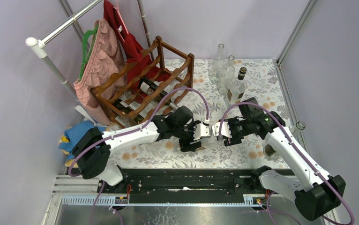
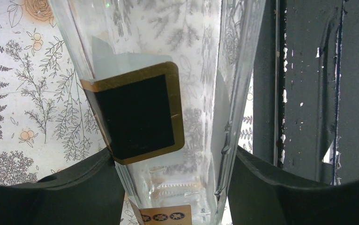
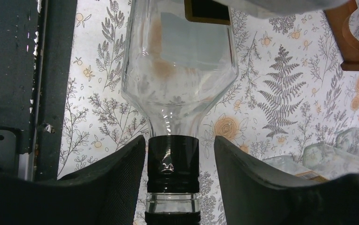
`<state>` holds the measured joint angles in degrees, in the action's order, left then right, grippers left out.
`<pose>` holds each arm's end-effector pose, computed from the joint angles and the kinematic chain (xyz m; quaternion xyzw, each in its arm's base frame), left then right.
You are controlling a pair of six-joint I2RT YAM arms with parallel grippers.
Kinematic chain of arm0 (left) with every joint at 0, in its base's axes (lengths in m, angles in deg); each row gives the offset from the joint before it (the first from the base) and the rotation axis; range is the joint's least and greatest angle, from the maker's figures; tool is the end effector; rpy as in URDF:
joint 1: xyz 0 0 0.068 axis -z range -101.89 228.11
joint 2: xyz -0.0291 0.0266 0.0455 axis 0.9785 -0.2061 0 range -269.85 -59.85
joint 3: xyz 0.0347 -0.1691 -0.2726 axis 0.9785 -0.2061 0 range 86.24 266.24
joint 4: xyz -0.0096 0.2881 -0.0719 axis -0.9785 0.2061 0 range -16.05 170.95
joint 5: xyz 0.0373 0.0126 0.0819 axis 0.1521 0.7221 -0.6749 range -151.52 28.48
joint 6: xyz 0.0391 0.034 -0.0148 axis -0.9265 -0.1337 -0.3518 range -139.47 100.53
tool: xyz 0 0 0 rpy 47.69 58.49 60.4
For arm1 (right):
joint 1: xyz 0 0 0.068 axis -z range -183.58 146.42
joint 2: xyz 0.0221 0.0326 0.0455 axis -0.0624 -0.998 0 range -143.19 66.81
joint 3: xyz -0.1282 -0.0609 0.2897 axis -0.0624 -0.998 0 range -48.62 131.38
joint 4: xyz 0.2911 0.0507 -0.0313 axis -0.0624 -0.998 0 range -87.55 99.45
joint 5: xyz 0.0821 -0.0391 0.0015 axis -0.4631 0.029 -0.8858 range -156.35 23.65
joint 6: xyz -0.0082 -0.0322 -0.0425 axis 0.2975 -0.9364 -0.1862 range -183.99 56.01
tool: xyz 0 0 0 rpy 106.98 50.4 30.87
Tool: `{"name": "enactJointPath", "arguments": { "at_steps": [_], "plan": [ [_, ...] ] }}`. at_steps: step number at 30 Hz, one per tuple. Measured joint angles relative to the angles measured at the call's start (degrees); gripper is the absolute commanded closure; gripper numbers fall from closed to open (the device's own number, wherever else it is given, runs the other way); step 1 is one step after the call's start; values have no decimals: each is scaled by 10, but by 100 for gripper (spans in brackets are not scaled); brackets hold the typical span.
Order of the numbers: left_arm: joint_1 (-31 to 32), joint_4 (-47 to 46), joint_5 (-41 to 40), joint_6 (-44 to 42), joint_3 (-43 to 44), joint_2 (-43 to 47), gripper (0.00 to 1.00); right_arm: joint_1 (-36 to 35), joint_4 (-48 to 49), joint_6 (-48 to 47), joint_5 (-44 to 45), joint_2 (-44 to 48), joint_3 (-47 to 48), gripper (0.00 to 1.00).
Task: Put the wine bottle on the wine rack
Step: Pick up the wine bottle from the center of the board.
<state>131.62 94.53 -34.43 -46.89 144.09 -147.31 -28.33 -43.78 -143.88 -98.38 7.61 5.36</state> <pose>0.1946 -0.2903 0.2598 0.6539 0.6437 -0.2893 0.2727 0.1739 0.1009 0.3293 -0.7780 0.5060 0.1145 0.3544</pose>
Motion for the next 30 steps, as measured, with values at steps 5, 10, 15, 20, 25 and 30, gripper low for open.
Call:
{"name": "enactJointPath", "arguments": {
  "at_steps": [5,10,15,20,25,30],
  "plan": [
    [0,0,8,0,0,0,100,0,0,1,-17,-3,-3,47],
    [0,0,10,1,0,0,100,0,-3,9,-26,-13,-3,72],
    [-2,0,15,-2,0,0,100,0,-5,16,-30,-14,0,96],
    [-2,0,17,-2,0,0,97,0,-15,24,-37,-14,3,100],
    [-2,0,21,-2,0,1,66,0,-28,49,-48,-15,14,100],
    [-2,2,21,-1,0,4,85,0,-23,86,-54,-14,15,100]
  ]
}}
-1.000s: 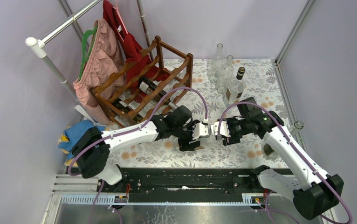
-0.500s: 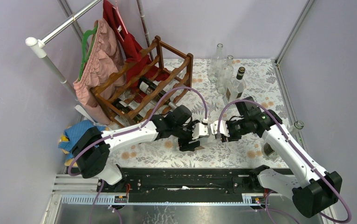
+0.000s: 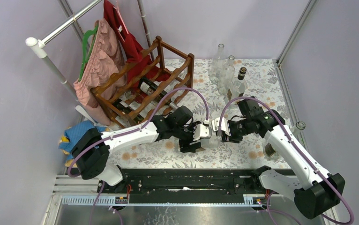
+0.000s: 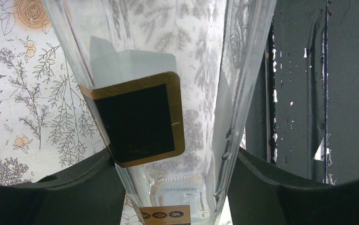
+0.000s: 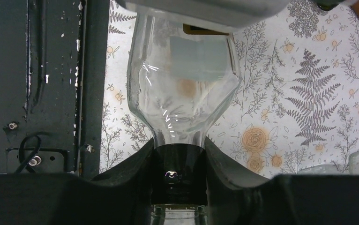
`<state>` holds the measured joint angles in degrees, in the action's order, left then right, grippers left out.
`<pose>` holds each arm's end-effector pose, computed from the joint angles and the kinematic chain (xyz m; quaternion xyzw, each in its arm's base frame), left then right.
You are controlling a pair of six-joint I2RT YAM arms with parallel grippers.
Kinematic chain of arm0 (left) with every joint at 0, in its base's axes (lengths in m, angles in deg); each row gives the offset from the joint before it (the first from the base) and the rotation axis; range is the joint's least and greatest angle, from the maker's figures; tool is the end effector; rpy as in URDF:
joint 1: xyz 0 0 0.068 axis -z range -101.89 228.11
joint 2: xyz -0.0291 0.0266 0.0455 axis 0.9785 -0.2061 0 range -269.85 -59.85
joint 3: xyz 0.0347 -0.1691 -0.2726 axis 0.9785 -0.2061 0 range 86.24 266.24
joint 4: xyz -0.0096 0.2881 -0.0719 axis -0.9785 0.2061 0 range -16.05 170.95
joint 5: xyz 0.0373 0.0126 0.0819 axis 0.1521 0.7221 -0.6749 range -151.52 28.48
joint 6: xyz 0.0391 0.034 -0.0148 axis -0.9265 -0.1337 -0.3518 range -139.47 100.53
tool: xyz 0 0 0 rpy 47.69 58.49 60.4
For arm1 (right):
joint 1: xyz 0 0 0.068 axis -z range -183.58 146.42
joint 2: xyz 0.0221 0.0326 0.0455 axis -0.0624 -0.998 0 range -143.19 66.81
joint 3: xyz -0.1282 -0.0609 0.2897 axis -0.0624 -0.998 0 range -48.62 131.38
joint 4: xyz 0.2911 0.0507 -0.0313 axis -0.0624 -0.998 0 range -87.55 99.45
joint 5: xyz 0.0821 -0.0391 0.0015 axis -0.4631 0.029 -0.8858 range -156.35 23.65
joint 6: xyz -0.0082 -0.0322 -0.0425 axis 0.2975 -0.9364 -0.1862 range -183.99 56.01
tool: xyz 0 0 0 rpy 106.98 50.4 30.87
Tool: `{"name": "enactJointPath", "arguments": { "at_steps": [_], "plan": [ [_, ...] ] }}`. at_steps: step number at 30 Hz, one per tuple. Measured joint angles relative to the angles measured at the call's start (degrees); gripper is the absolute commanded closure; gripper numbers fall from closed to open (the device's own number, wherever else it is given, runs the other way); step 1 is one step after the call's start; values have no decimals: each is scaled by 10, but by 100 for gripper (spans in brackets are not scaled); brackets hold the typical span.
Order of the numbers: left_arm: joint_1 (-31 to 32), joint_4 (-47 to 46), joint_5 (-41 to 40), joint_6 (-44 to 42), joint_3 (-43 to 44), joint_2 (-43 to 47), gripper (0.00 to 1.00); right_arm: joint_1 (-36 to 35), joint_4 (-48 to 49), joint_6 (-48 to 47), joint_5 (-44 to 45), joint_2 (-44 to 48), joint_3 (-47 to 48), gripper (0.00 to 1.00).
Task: Put the wine bottle on the wine rack
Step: Pick up the wine bottle from the center of the board.
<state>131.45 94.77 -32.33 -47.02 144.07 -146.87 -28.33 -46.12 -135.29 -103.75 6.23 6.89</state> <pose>0.1934 -0.2889 0.2624 0.6555 0.6362 -0.3047 0.2696 0.1747 0.1043 0.3335 -0.7356 0.5524 0.1901 0.3430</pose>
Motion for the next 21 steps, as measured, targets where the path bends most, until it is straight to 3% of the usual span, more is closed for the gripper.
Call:
{"name": "enactJointPath", "arguments": {
  "at_steps": [2,7,10,12,21],
  "plan": [
    [0,0,0,0,0,0,100,0,7,12,0,4,-4,99],
    [0,13,5,0,0,0,100,0,17,17,-9,7,-21,49],
    [0,23,7,3,0,0,100,0,18,18,-18,0,-25,32],
    [-1,26,7,5,1,-1,100,0,19,16,-27,-6,-25,26],
    [-2,40,4,10,3,-8,100,-27,28,23,-16,-22,-21,25]
  ]
}}
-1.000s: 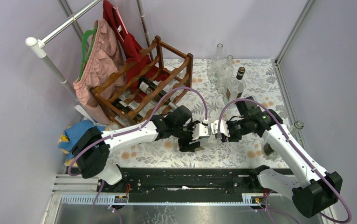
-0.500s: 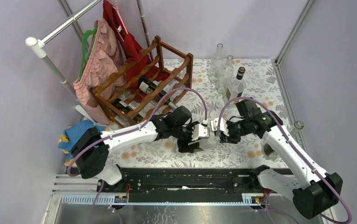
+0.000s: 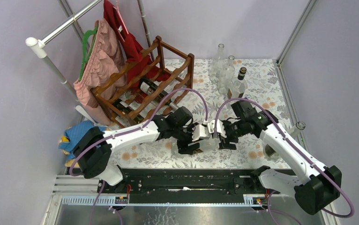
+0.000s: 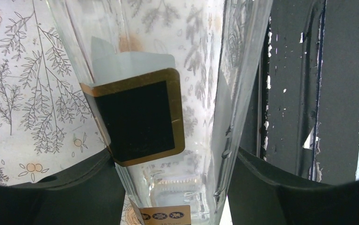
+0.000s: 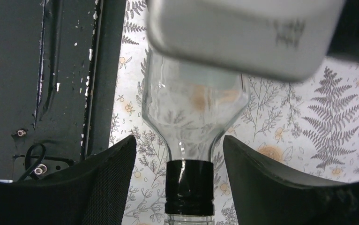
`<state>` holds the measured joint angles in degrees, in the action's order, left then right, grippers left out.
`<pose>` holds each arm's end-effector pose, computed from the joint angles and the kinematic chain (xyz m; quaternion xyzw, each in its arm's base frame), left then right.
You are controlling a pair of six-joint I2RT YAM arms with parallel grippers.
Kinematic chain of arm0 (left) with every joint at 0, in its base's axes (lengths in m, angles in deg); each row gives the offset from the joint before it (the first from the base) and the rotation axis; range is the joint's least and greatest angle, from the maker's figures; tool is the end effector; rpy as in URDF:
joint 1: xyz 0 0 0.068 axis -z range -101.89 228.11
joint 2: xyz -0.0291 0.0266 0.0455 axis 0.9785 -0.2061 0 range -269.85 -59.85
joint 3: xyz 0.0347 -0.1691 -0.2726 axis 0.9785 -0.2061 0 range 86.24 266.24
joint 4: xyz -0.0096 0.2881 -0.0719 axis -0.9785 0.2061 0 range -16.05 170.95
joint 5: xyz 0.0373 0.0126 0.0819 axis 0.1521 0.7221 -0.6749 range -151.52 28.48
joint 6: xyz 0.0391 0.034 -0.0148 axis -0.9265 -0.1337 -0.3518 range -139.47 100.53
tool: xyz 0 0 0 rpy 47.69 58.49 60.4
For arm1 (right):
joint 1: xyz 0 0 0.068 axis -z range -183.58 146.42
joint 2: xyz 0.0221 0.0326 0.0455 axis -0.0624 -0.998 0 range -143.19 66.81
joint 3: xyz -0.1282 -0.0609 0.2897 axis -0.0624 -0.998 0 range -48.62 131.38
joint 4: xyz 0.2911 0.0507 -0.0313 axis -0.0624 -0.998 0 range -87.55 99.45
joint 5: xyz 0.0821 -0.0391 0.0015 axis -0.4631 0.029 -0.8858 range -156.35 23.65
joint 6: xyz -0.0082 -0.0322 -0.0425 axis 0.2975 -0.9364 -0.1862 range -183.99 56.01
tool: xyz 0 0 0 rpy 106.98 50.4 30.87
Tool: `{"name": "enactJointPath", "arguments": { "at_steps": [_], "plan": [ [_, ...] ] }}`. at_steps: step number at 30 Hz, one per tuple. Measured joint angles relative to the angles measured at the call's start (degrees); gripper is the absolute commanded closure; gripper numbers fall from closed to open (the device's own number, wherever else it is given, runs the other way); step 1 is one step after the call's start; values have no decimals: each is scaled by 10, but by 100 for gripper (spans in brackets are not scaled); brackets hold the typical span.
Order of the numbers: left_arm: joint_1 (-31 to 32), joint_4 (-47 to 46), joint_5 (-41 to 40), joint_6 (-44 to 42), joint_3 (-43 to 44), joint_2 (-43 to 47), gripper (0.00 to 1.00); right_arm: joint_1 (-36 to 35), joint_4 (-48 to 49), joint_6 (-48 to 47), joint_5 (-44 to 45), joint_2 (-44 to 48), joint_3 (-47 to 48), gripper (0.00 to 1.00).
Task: Put the wine bottle on the wine rack
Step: Pick up the wine bottle from the center of the board.
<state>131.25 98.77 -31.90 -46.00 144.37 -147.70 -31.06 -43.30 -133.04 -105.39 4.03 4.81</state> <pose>0.1925 -0.2860 0.2551 0.6496 0.6573 -0.3047 0.2304 0.1779 0.1178 0.3171 -0.7363 0.5488 0.2226 0.3274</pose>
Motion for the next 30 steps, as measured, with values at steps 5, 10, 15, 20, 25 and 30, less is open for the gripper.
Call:
{"name": "enactJointPath", "arguments": {
  "at_steps": [5,10,15,20,25,30],
  "plan": [
    [1,8,2,5,3,-12,100,-38,23,15,23,0,0,29],
    [1,14,5,10,6,-15,100,-56,36,30,40,-4,1,35],
    [1,19,4,11,6,-15,100,-59,40,37,56,-5,0,37],
    [1,18,4,11,6,-15,100,-62,43,40,68,-1,-9,38],
    [1,18,5,11,6,-15,100,-62,52,47,70,11,-25,37],
    [1,12,10,11,6,-12,100,-63,59,56,76,32,-31,32]
  ]
}}
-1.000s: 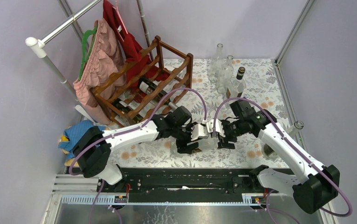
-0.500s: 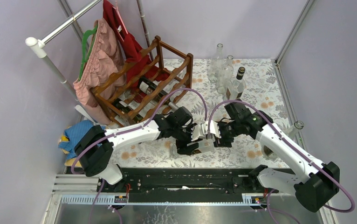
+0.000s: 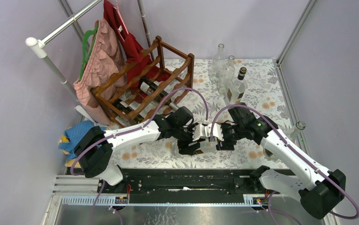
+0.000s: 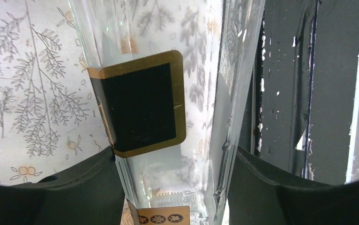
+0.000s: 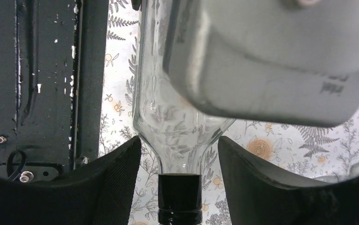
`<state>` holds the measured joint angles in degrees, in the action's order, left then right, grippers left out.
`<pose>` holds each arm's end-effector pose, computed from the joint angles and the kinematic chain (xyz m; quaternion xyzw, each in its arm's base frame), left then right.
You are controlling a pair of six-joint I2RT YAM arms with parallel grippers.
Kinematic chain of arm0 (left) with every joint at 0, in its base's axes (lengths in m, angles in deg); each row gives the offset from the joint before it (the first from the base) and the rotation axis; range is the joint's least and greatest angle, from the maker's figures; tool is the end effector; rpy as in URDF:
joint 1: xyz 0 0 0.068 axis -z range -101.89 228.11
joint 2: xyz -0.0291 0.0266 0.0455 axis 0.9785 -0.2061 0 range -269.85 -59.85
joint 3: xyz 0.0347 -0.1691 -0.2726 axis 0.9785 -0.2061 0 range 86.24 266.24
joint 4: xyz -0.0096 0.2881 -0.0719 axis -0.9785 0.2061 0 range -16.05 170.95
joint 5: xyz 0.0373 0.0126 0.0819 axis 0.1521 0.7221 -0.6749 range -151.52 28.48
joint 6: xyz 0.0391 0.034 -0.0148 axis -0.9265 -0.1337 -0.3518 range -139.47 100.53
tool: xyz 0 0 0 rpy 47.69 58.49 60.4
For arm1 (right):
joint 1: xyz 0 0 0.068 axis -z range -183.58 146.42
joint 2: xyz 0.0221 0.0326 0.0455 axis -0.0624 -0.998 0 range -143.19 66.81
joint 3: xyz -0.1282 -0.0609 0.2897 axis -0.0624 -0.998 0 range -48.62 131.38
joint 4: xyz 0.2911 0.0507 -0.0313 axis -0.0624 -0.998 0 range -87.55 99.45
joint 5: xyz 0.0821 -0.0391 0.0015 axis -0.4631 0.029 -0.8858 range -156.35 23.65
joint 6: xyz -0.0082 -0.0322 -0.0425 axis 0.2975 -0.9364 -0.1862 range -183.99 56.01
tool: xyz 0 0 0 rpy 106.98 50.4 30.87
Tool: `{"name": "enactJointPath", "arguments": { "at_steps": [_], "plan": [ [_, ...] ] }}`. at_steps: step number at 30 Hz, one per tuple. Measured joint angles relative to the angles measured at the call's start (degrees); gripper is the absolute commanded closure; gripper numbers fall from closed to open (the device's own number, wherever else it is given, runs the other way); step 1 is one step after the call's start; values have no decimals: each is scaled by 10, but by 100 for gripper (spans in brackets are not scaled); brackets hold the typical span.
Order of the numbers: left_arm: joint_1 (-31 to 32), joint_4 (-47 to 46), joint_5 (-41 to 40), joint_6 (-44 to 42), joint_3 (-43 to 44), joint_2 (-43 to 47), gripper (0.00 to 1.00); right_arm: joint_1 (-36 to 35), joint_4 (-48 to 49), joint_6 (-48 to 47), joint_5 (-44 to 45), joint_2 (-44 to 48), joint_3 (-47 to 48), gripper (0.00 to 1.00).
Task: Put the wine bottle on the wine rack
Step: Pick up the wine bottle from the center of the board.
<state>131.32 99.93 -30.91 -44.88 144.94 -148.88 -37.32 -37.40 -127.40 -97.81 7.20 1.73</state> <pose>0.1933 -0.2887 0.2507 0.6440 0.6658 -0.3124 0.2105 0.1622 0.1307 0.3123 -0.7427 0.5499 0.1789 0.3375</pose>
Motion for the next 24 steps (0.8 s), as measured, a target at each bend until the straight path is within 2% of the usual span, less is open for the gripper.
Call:
{"name": "enactJointPath", "arguments": {
  "at_steps": [3,9,15,17,19,24],
  "plan": [
    [0,-9,1,0,0,7,100,-1,2,7,9,14,0,32],
    [0,-10,3,0,0,11,100,-3,-4,10,21,21,-1,41],
    [0,-10,3,0,0,11,100,-3,-7,9,30,14,-1,35],
    [0,-11,4,0,0,12,100,-3,-6,8,33,14,-2,36],
    [0,-11,5,-1,0,14,100,-3,-6,7,35,14,-2,43],
    [0,-7,4,-3,0,16,100,-3,-13,4,45,14,-5,67]
  ]
}}
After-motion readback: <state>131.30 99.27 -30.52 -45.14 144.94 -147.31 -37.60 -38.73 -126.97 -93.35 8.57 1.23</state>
